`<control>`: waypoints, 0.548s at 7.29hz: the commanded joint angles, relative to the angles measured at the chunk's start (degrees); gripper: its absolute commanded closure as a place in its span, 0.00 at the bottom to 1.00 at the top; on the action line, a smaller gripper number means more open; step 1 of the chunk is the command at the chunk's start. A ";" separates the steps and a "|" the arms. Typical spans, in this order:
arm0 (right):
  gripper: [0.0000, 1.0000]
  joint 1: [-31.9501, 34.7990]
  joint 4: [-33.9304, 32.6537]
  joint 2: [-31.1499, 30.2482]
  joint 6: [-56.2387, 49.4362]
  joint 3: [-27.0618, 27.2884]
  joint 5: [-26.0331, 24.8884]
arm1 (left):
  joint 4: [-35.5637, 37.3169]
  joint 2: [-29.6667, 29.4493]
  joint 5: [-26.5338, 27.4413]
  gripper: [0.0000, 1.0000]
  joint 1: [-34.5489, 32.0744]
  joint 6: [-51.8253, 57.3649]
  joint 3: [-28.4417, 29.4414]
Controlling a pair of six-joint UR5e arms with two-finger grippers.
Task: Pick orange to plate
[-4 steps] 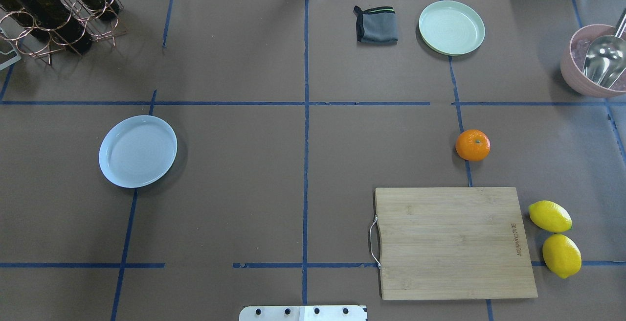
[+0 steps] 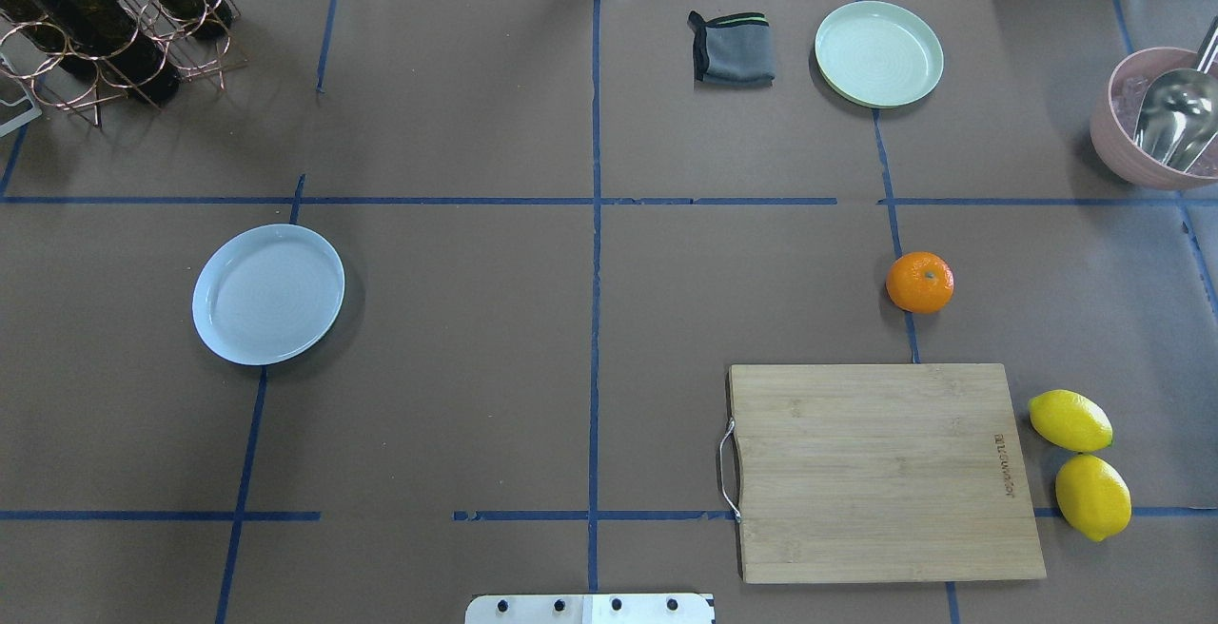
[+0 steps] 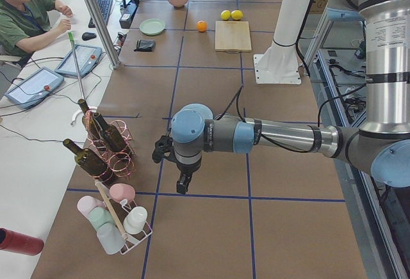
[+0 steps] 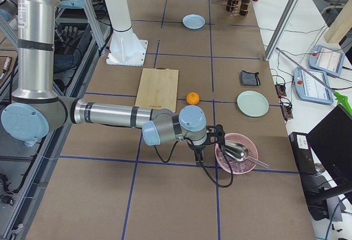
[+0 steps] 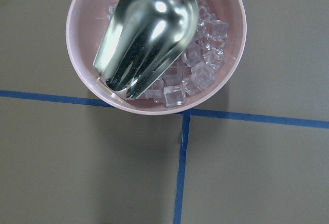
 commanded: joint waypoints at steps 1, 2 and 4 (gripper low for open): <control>0.00 -2.47 5.68 -0.21 0.12 -0.32 0.54 | -2.81 -2.95 0.37 0.00 2.38 -0.34 -2.33; 0.00 -3.18 10.50 -0.39 0.81 -0.41 0.63 | -3.17 -8.19 0.29 0.00 2.39 -0.69 -1.37; 0.00 -4.67 11.69 -0.83 0.91 -0.50 0.37 | -10.85 -10.26 -0.24 0.00 2.04 -0.78 -3.38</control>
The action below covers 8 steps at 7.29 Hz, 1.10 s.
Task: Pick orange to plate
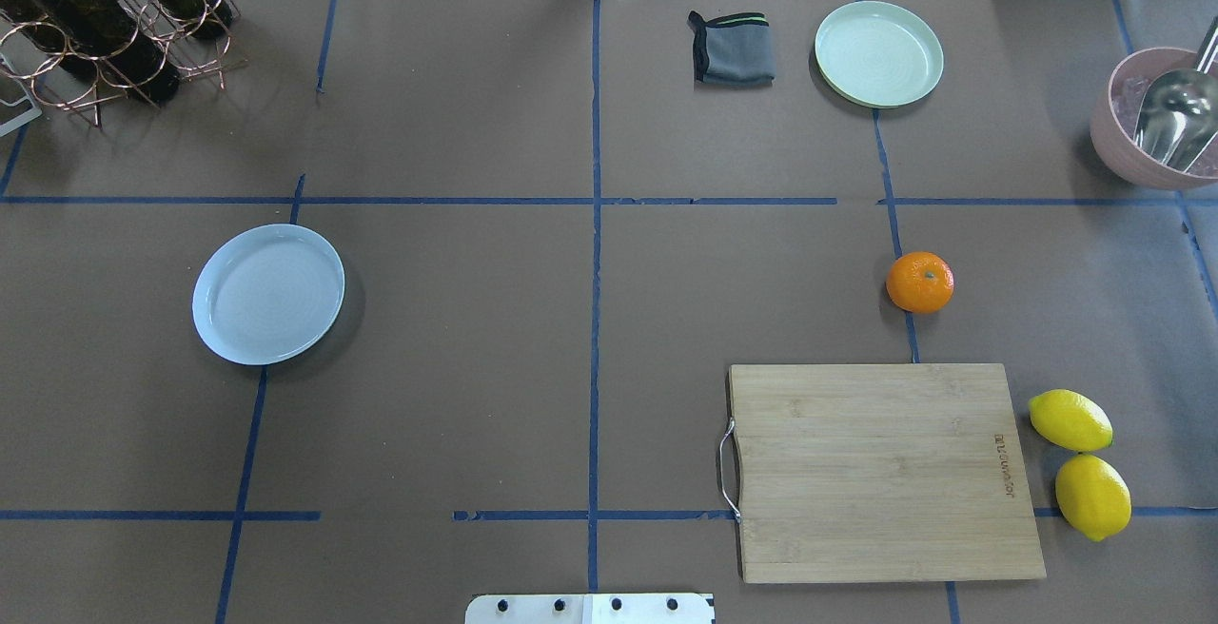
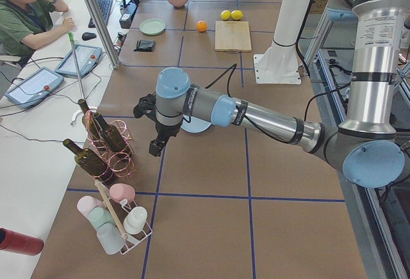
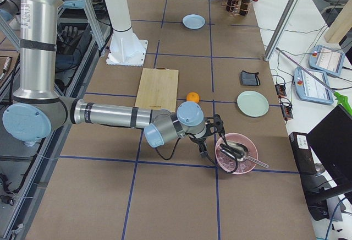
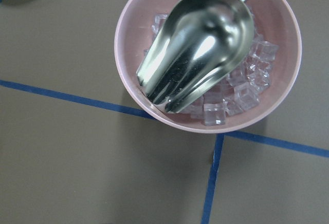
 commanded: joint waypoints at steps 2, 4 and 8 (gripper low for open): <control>0.00 -1.07 1.19 -0.45 0.42 -0.52 -0.23 | -20.72 2.57 -0.34 0.00 0.79 -0.54 0.36; 0.00 -1.07 1.19 -0.97 1.21 -0.88 -0.15 | -28.16 6.02 -8.50 0.00 7.00 -17.65 1.25; 0.00 -1.07 1.63 -2.21 1.03 -0.79 -0.06 | -53.47 12.08 16.21 0.19 27.29 -60.39 4.49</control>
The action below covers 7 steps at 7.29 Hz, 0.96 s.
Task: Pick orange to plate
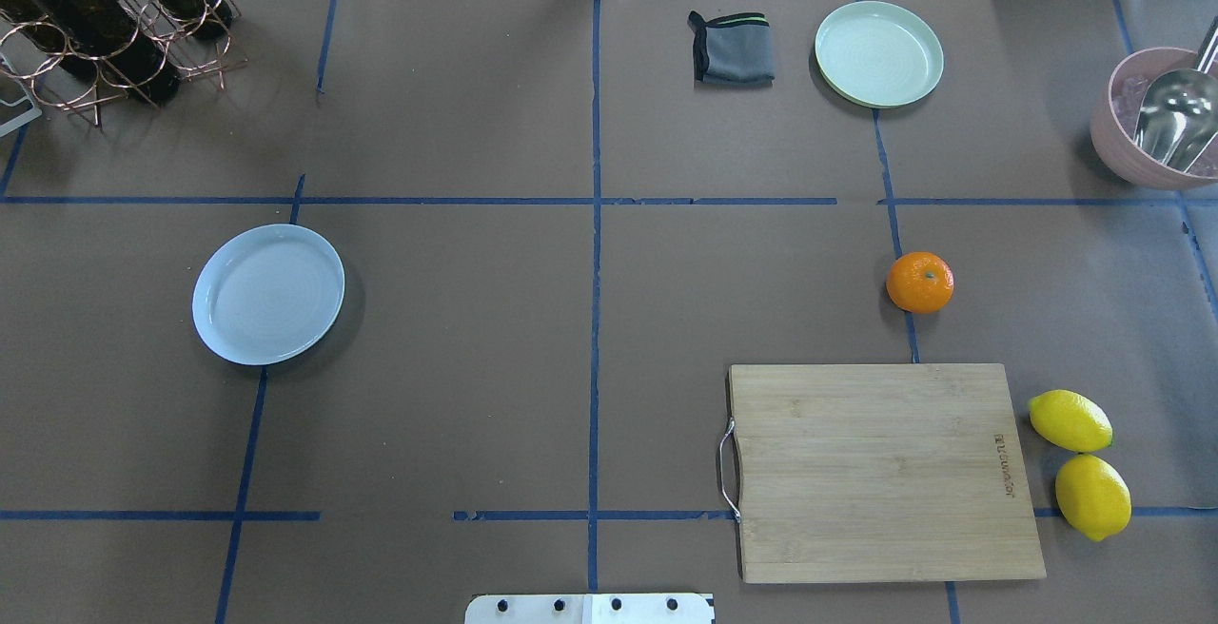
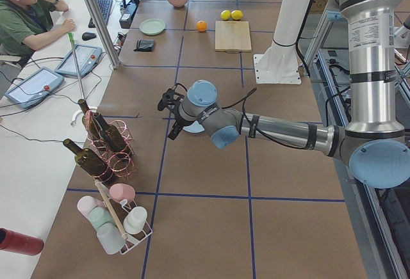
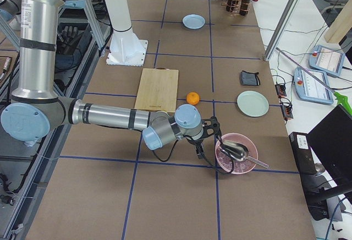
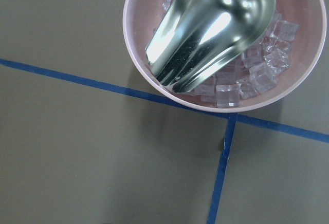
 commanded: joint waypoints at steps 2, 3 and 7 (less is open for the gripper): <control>0.00 0.00 2.41 -1.44 0.14 -0.13 -0.08 | -9.85 1.44 19.09 0.26 17.30 -23.46 3.83; 0.00 0.00 2.50 -1.70 0.14 -0.13 -0.08 | -13.44 0.92 22.10 0.26 20.74 -28.39 6.29; 0.00 0.00 2.41 -1.70 0.14 -0.22 -0.08 | -14.44 -5.83 29.15 0.32 29.64 -37.56 12.45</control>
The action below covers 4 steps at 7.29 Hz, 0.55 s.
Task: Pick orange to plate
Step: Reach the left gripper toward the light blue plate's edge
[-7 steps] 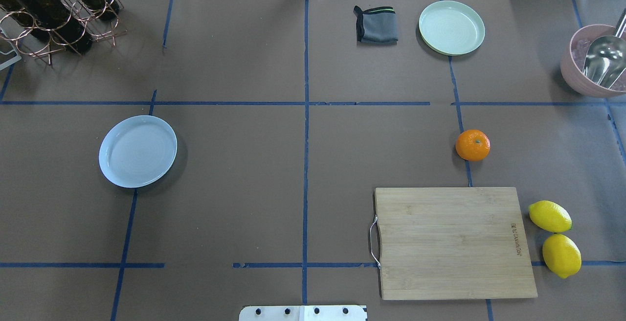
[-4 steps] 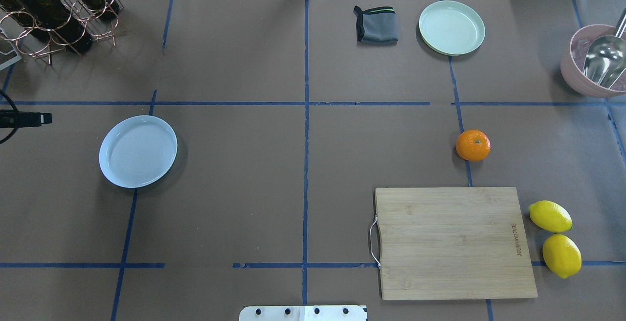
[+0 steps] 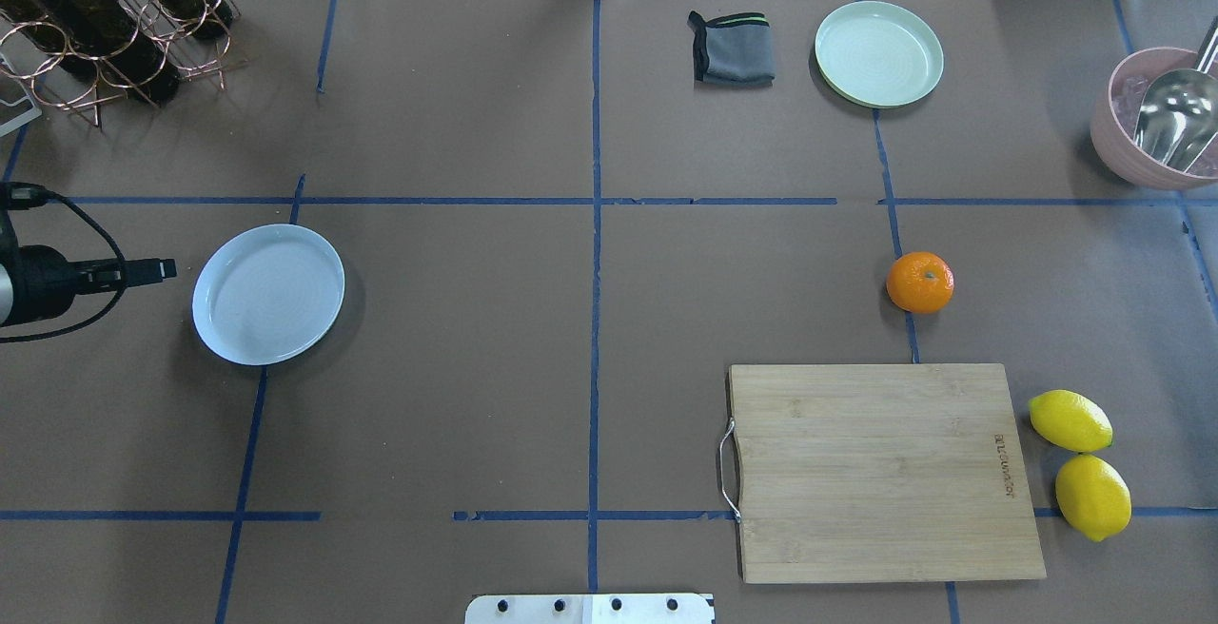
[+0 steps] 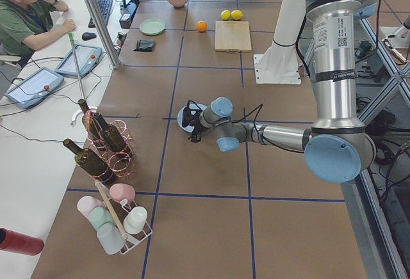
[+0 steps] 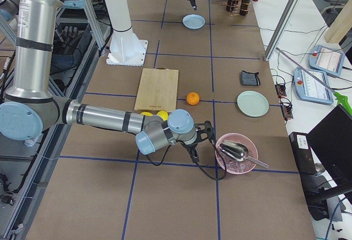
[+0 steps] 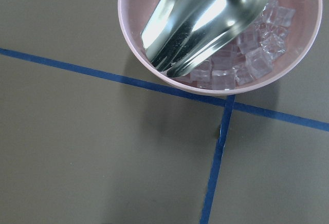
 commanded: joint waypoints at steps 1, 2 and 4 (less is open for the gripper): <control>0.00 0.00 0.00 0.00 0.00 -0.03 0.00 | -0.33 -4.21 2.38 0.42 2.48 -2.98 3.97; 0.00 0.00 0.00 0.00 0.00 -0.12 -0.09 | -0.34 -4.14 2.47 0.48 2.48 -2.89 4.16; 0.00 0.00 0.00 0.08 0.00 -0.12 -0.09 | -0.34 -4.14 2.39 0.67 2.48 -2.98 3.73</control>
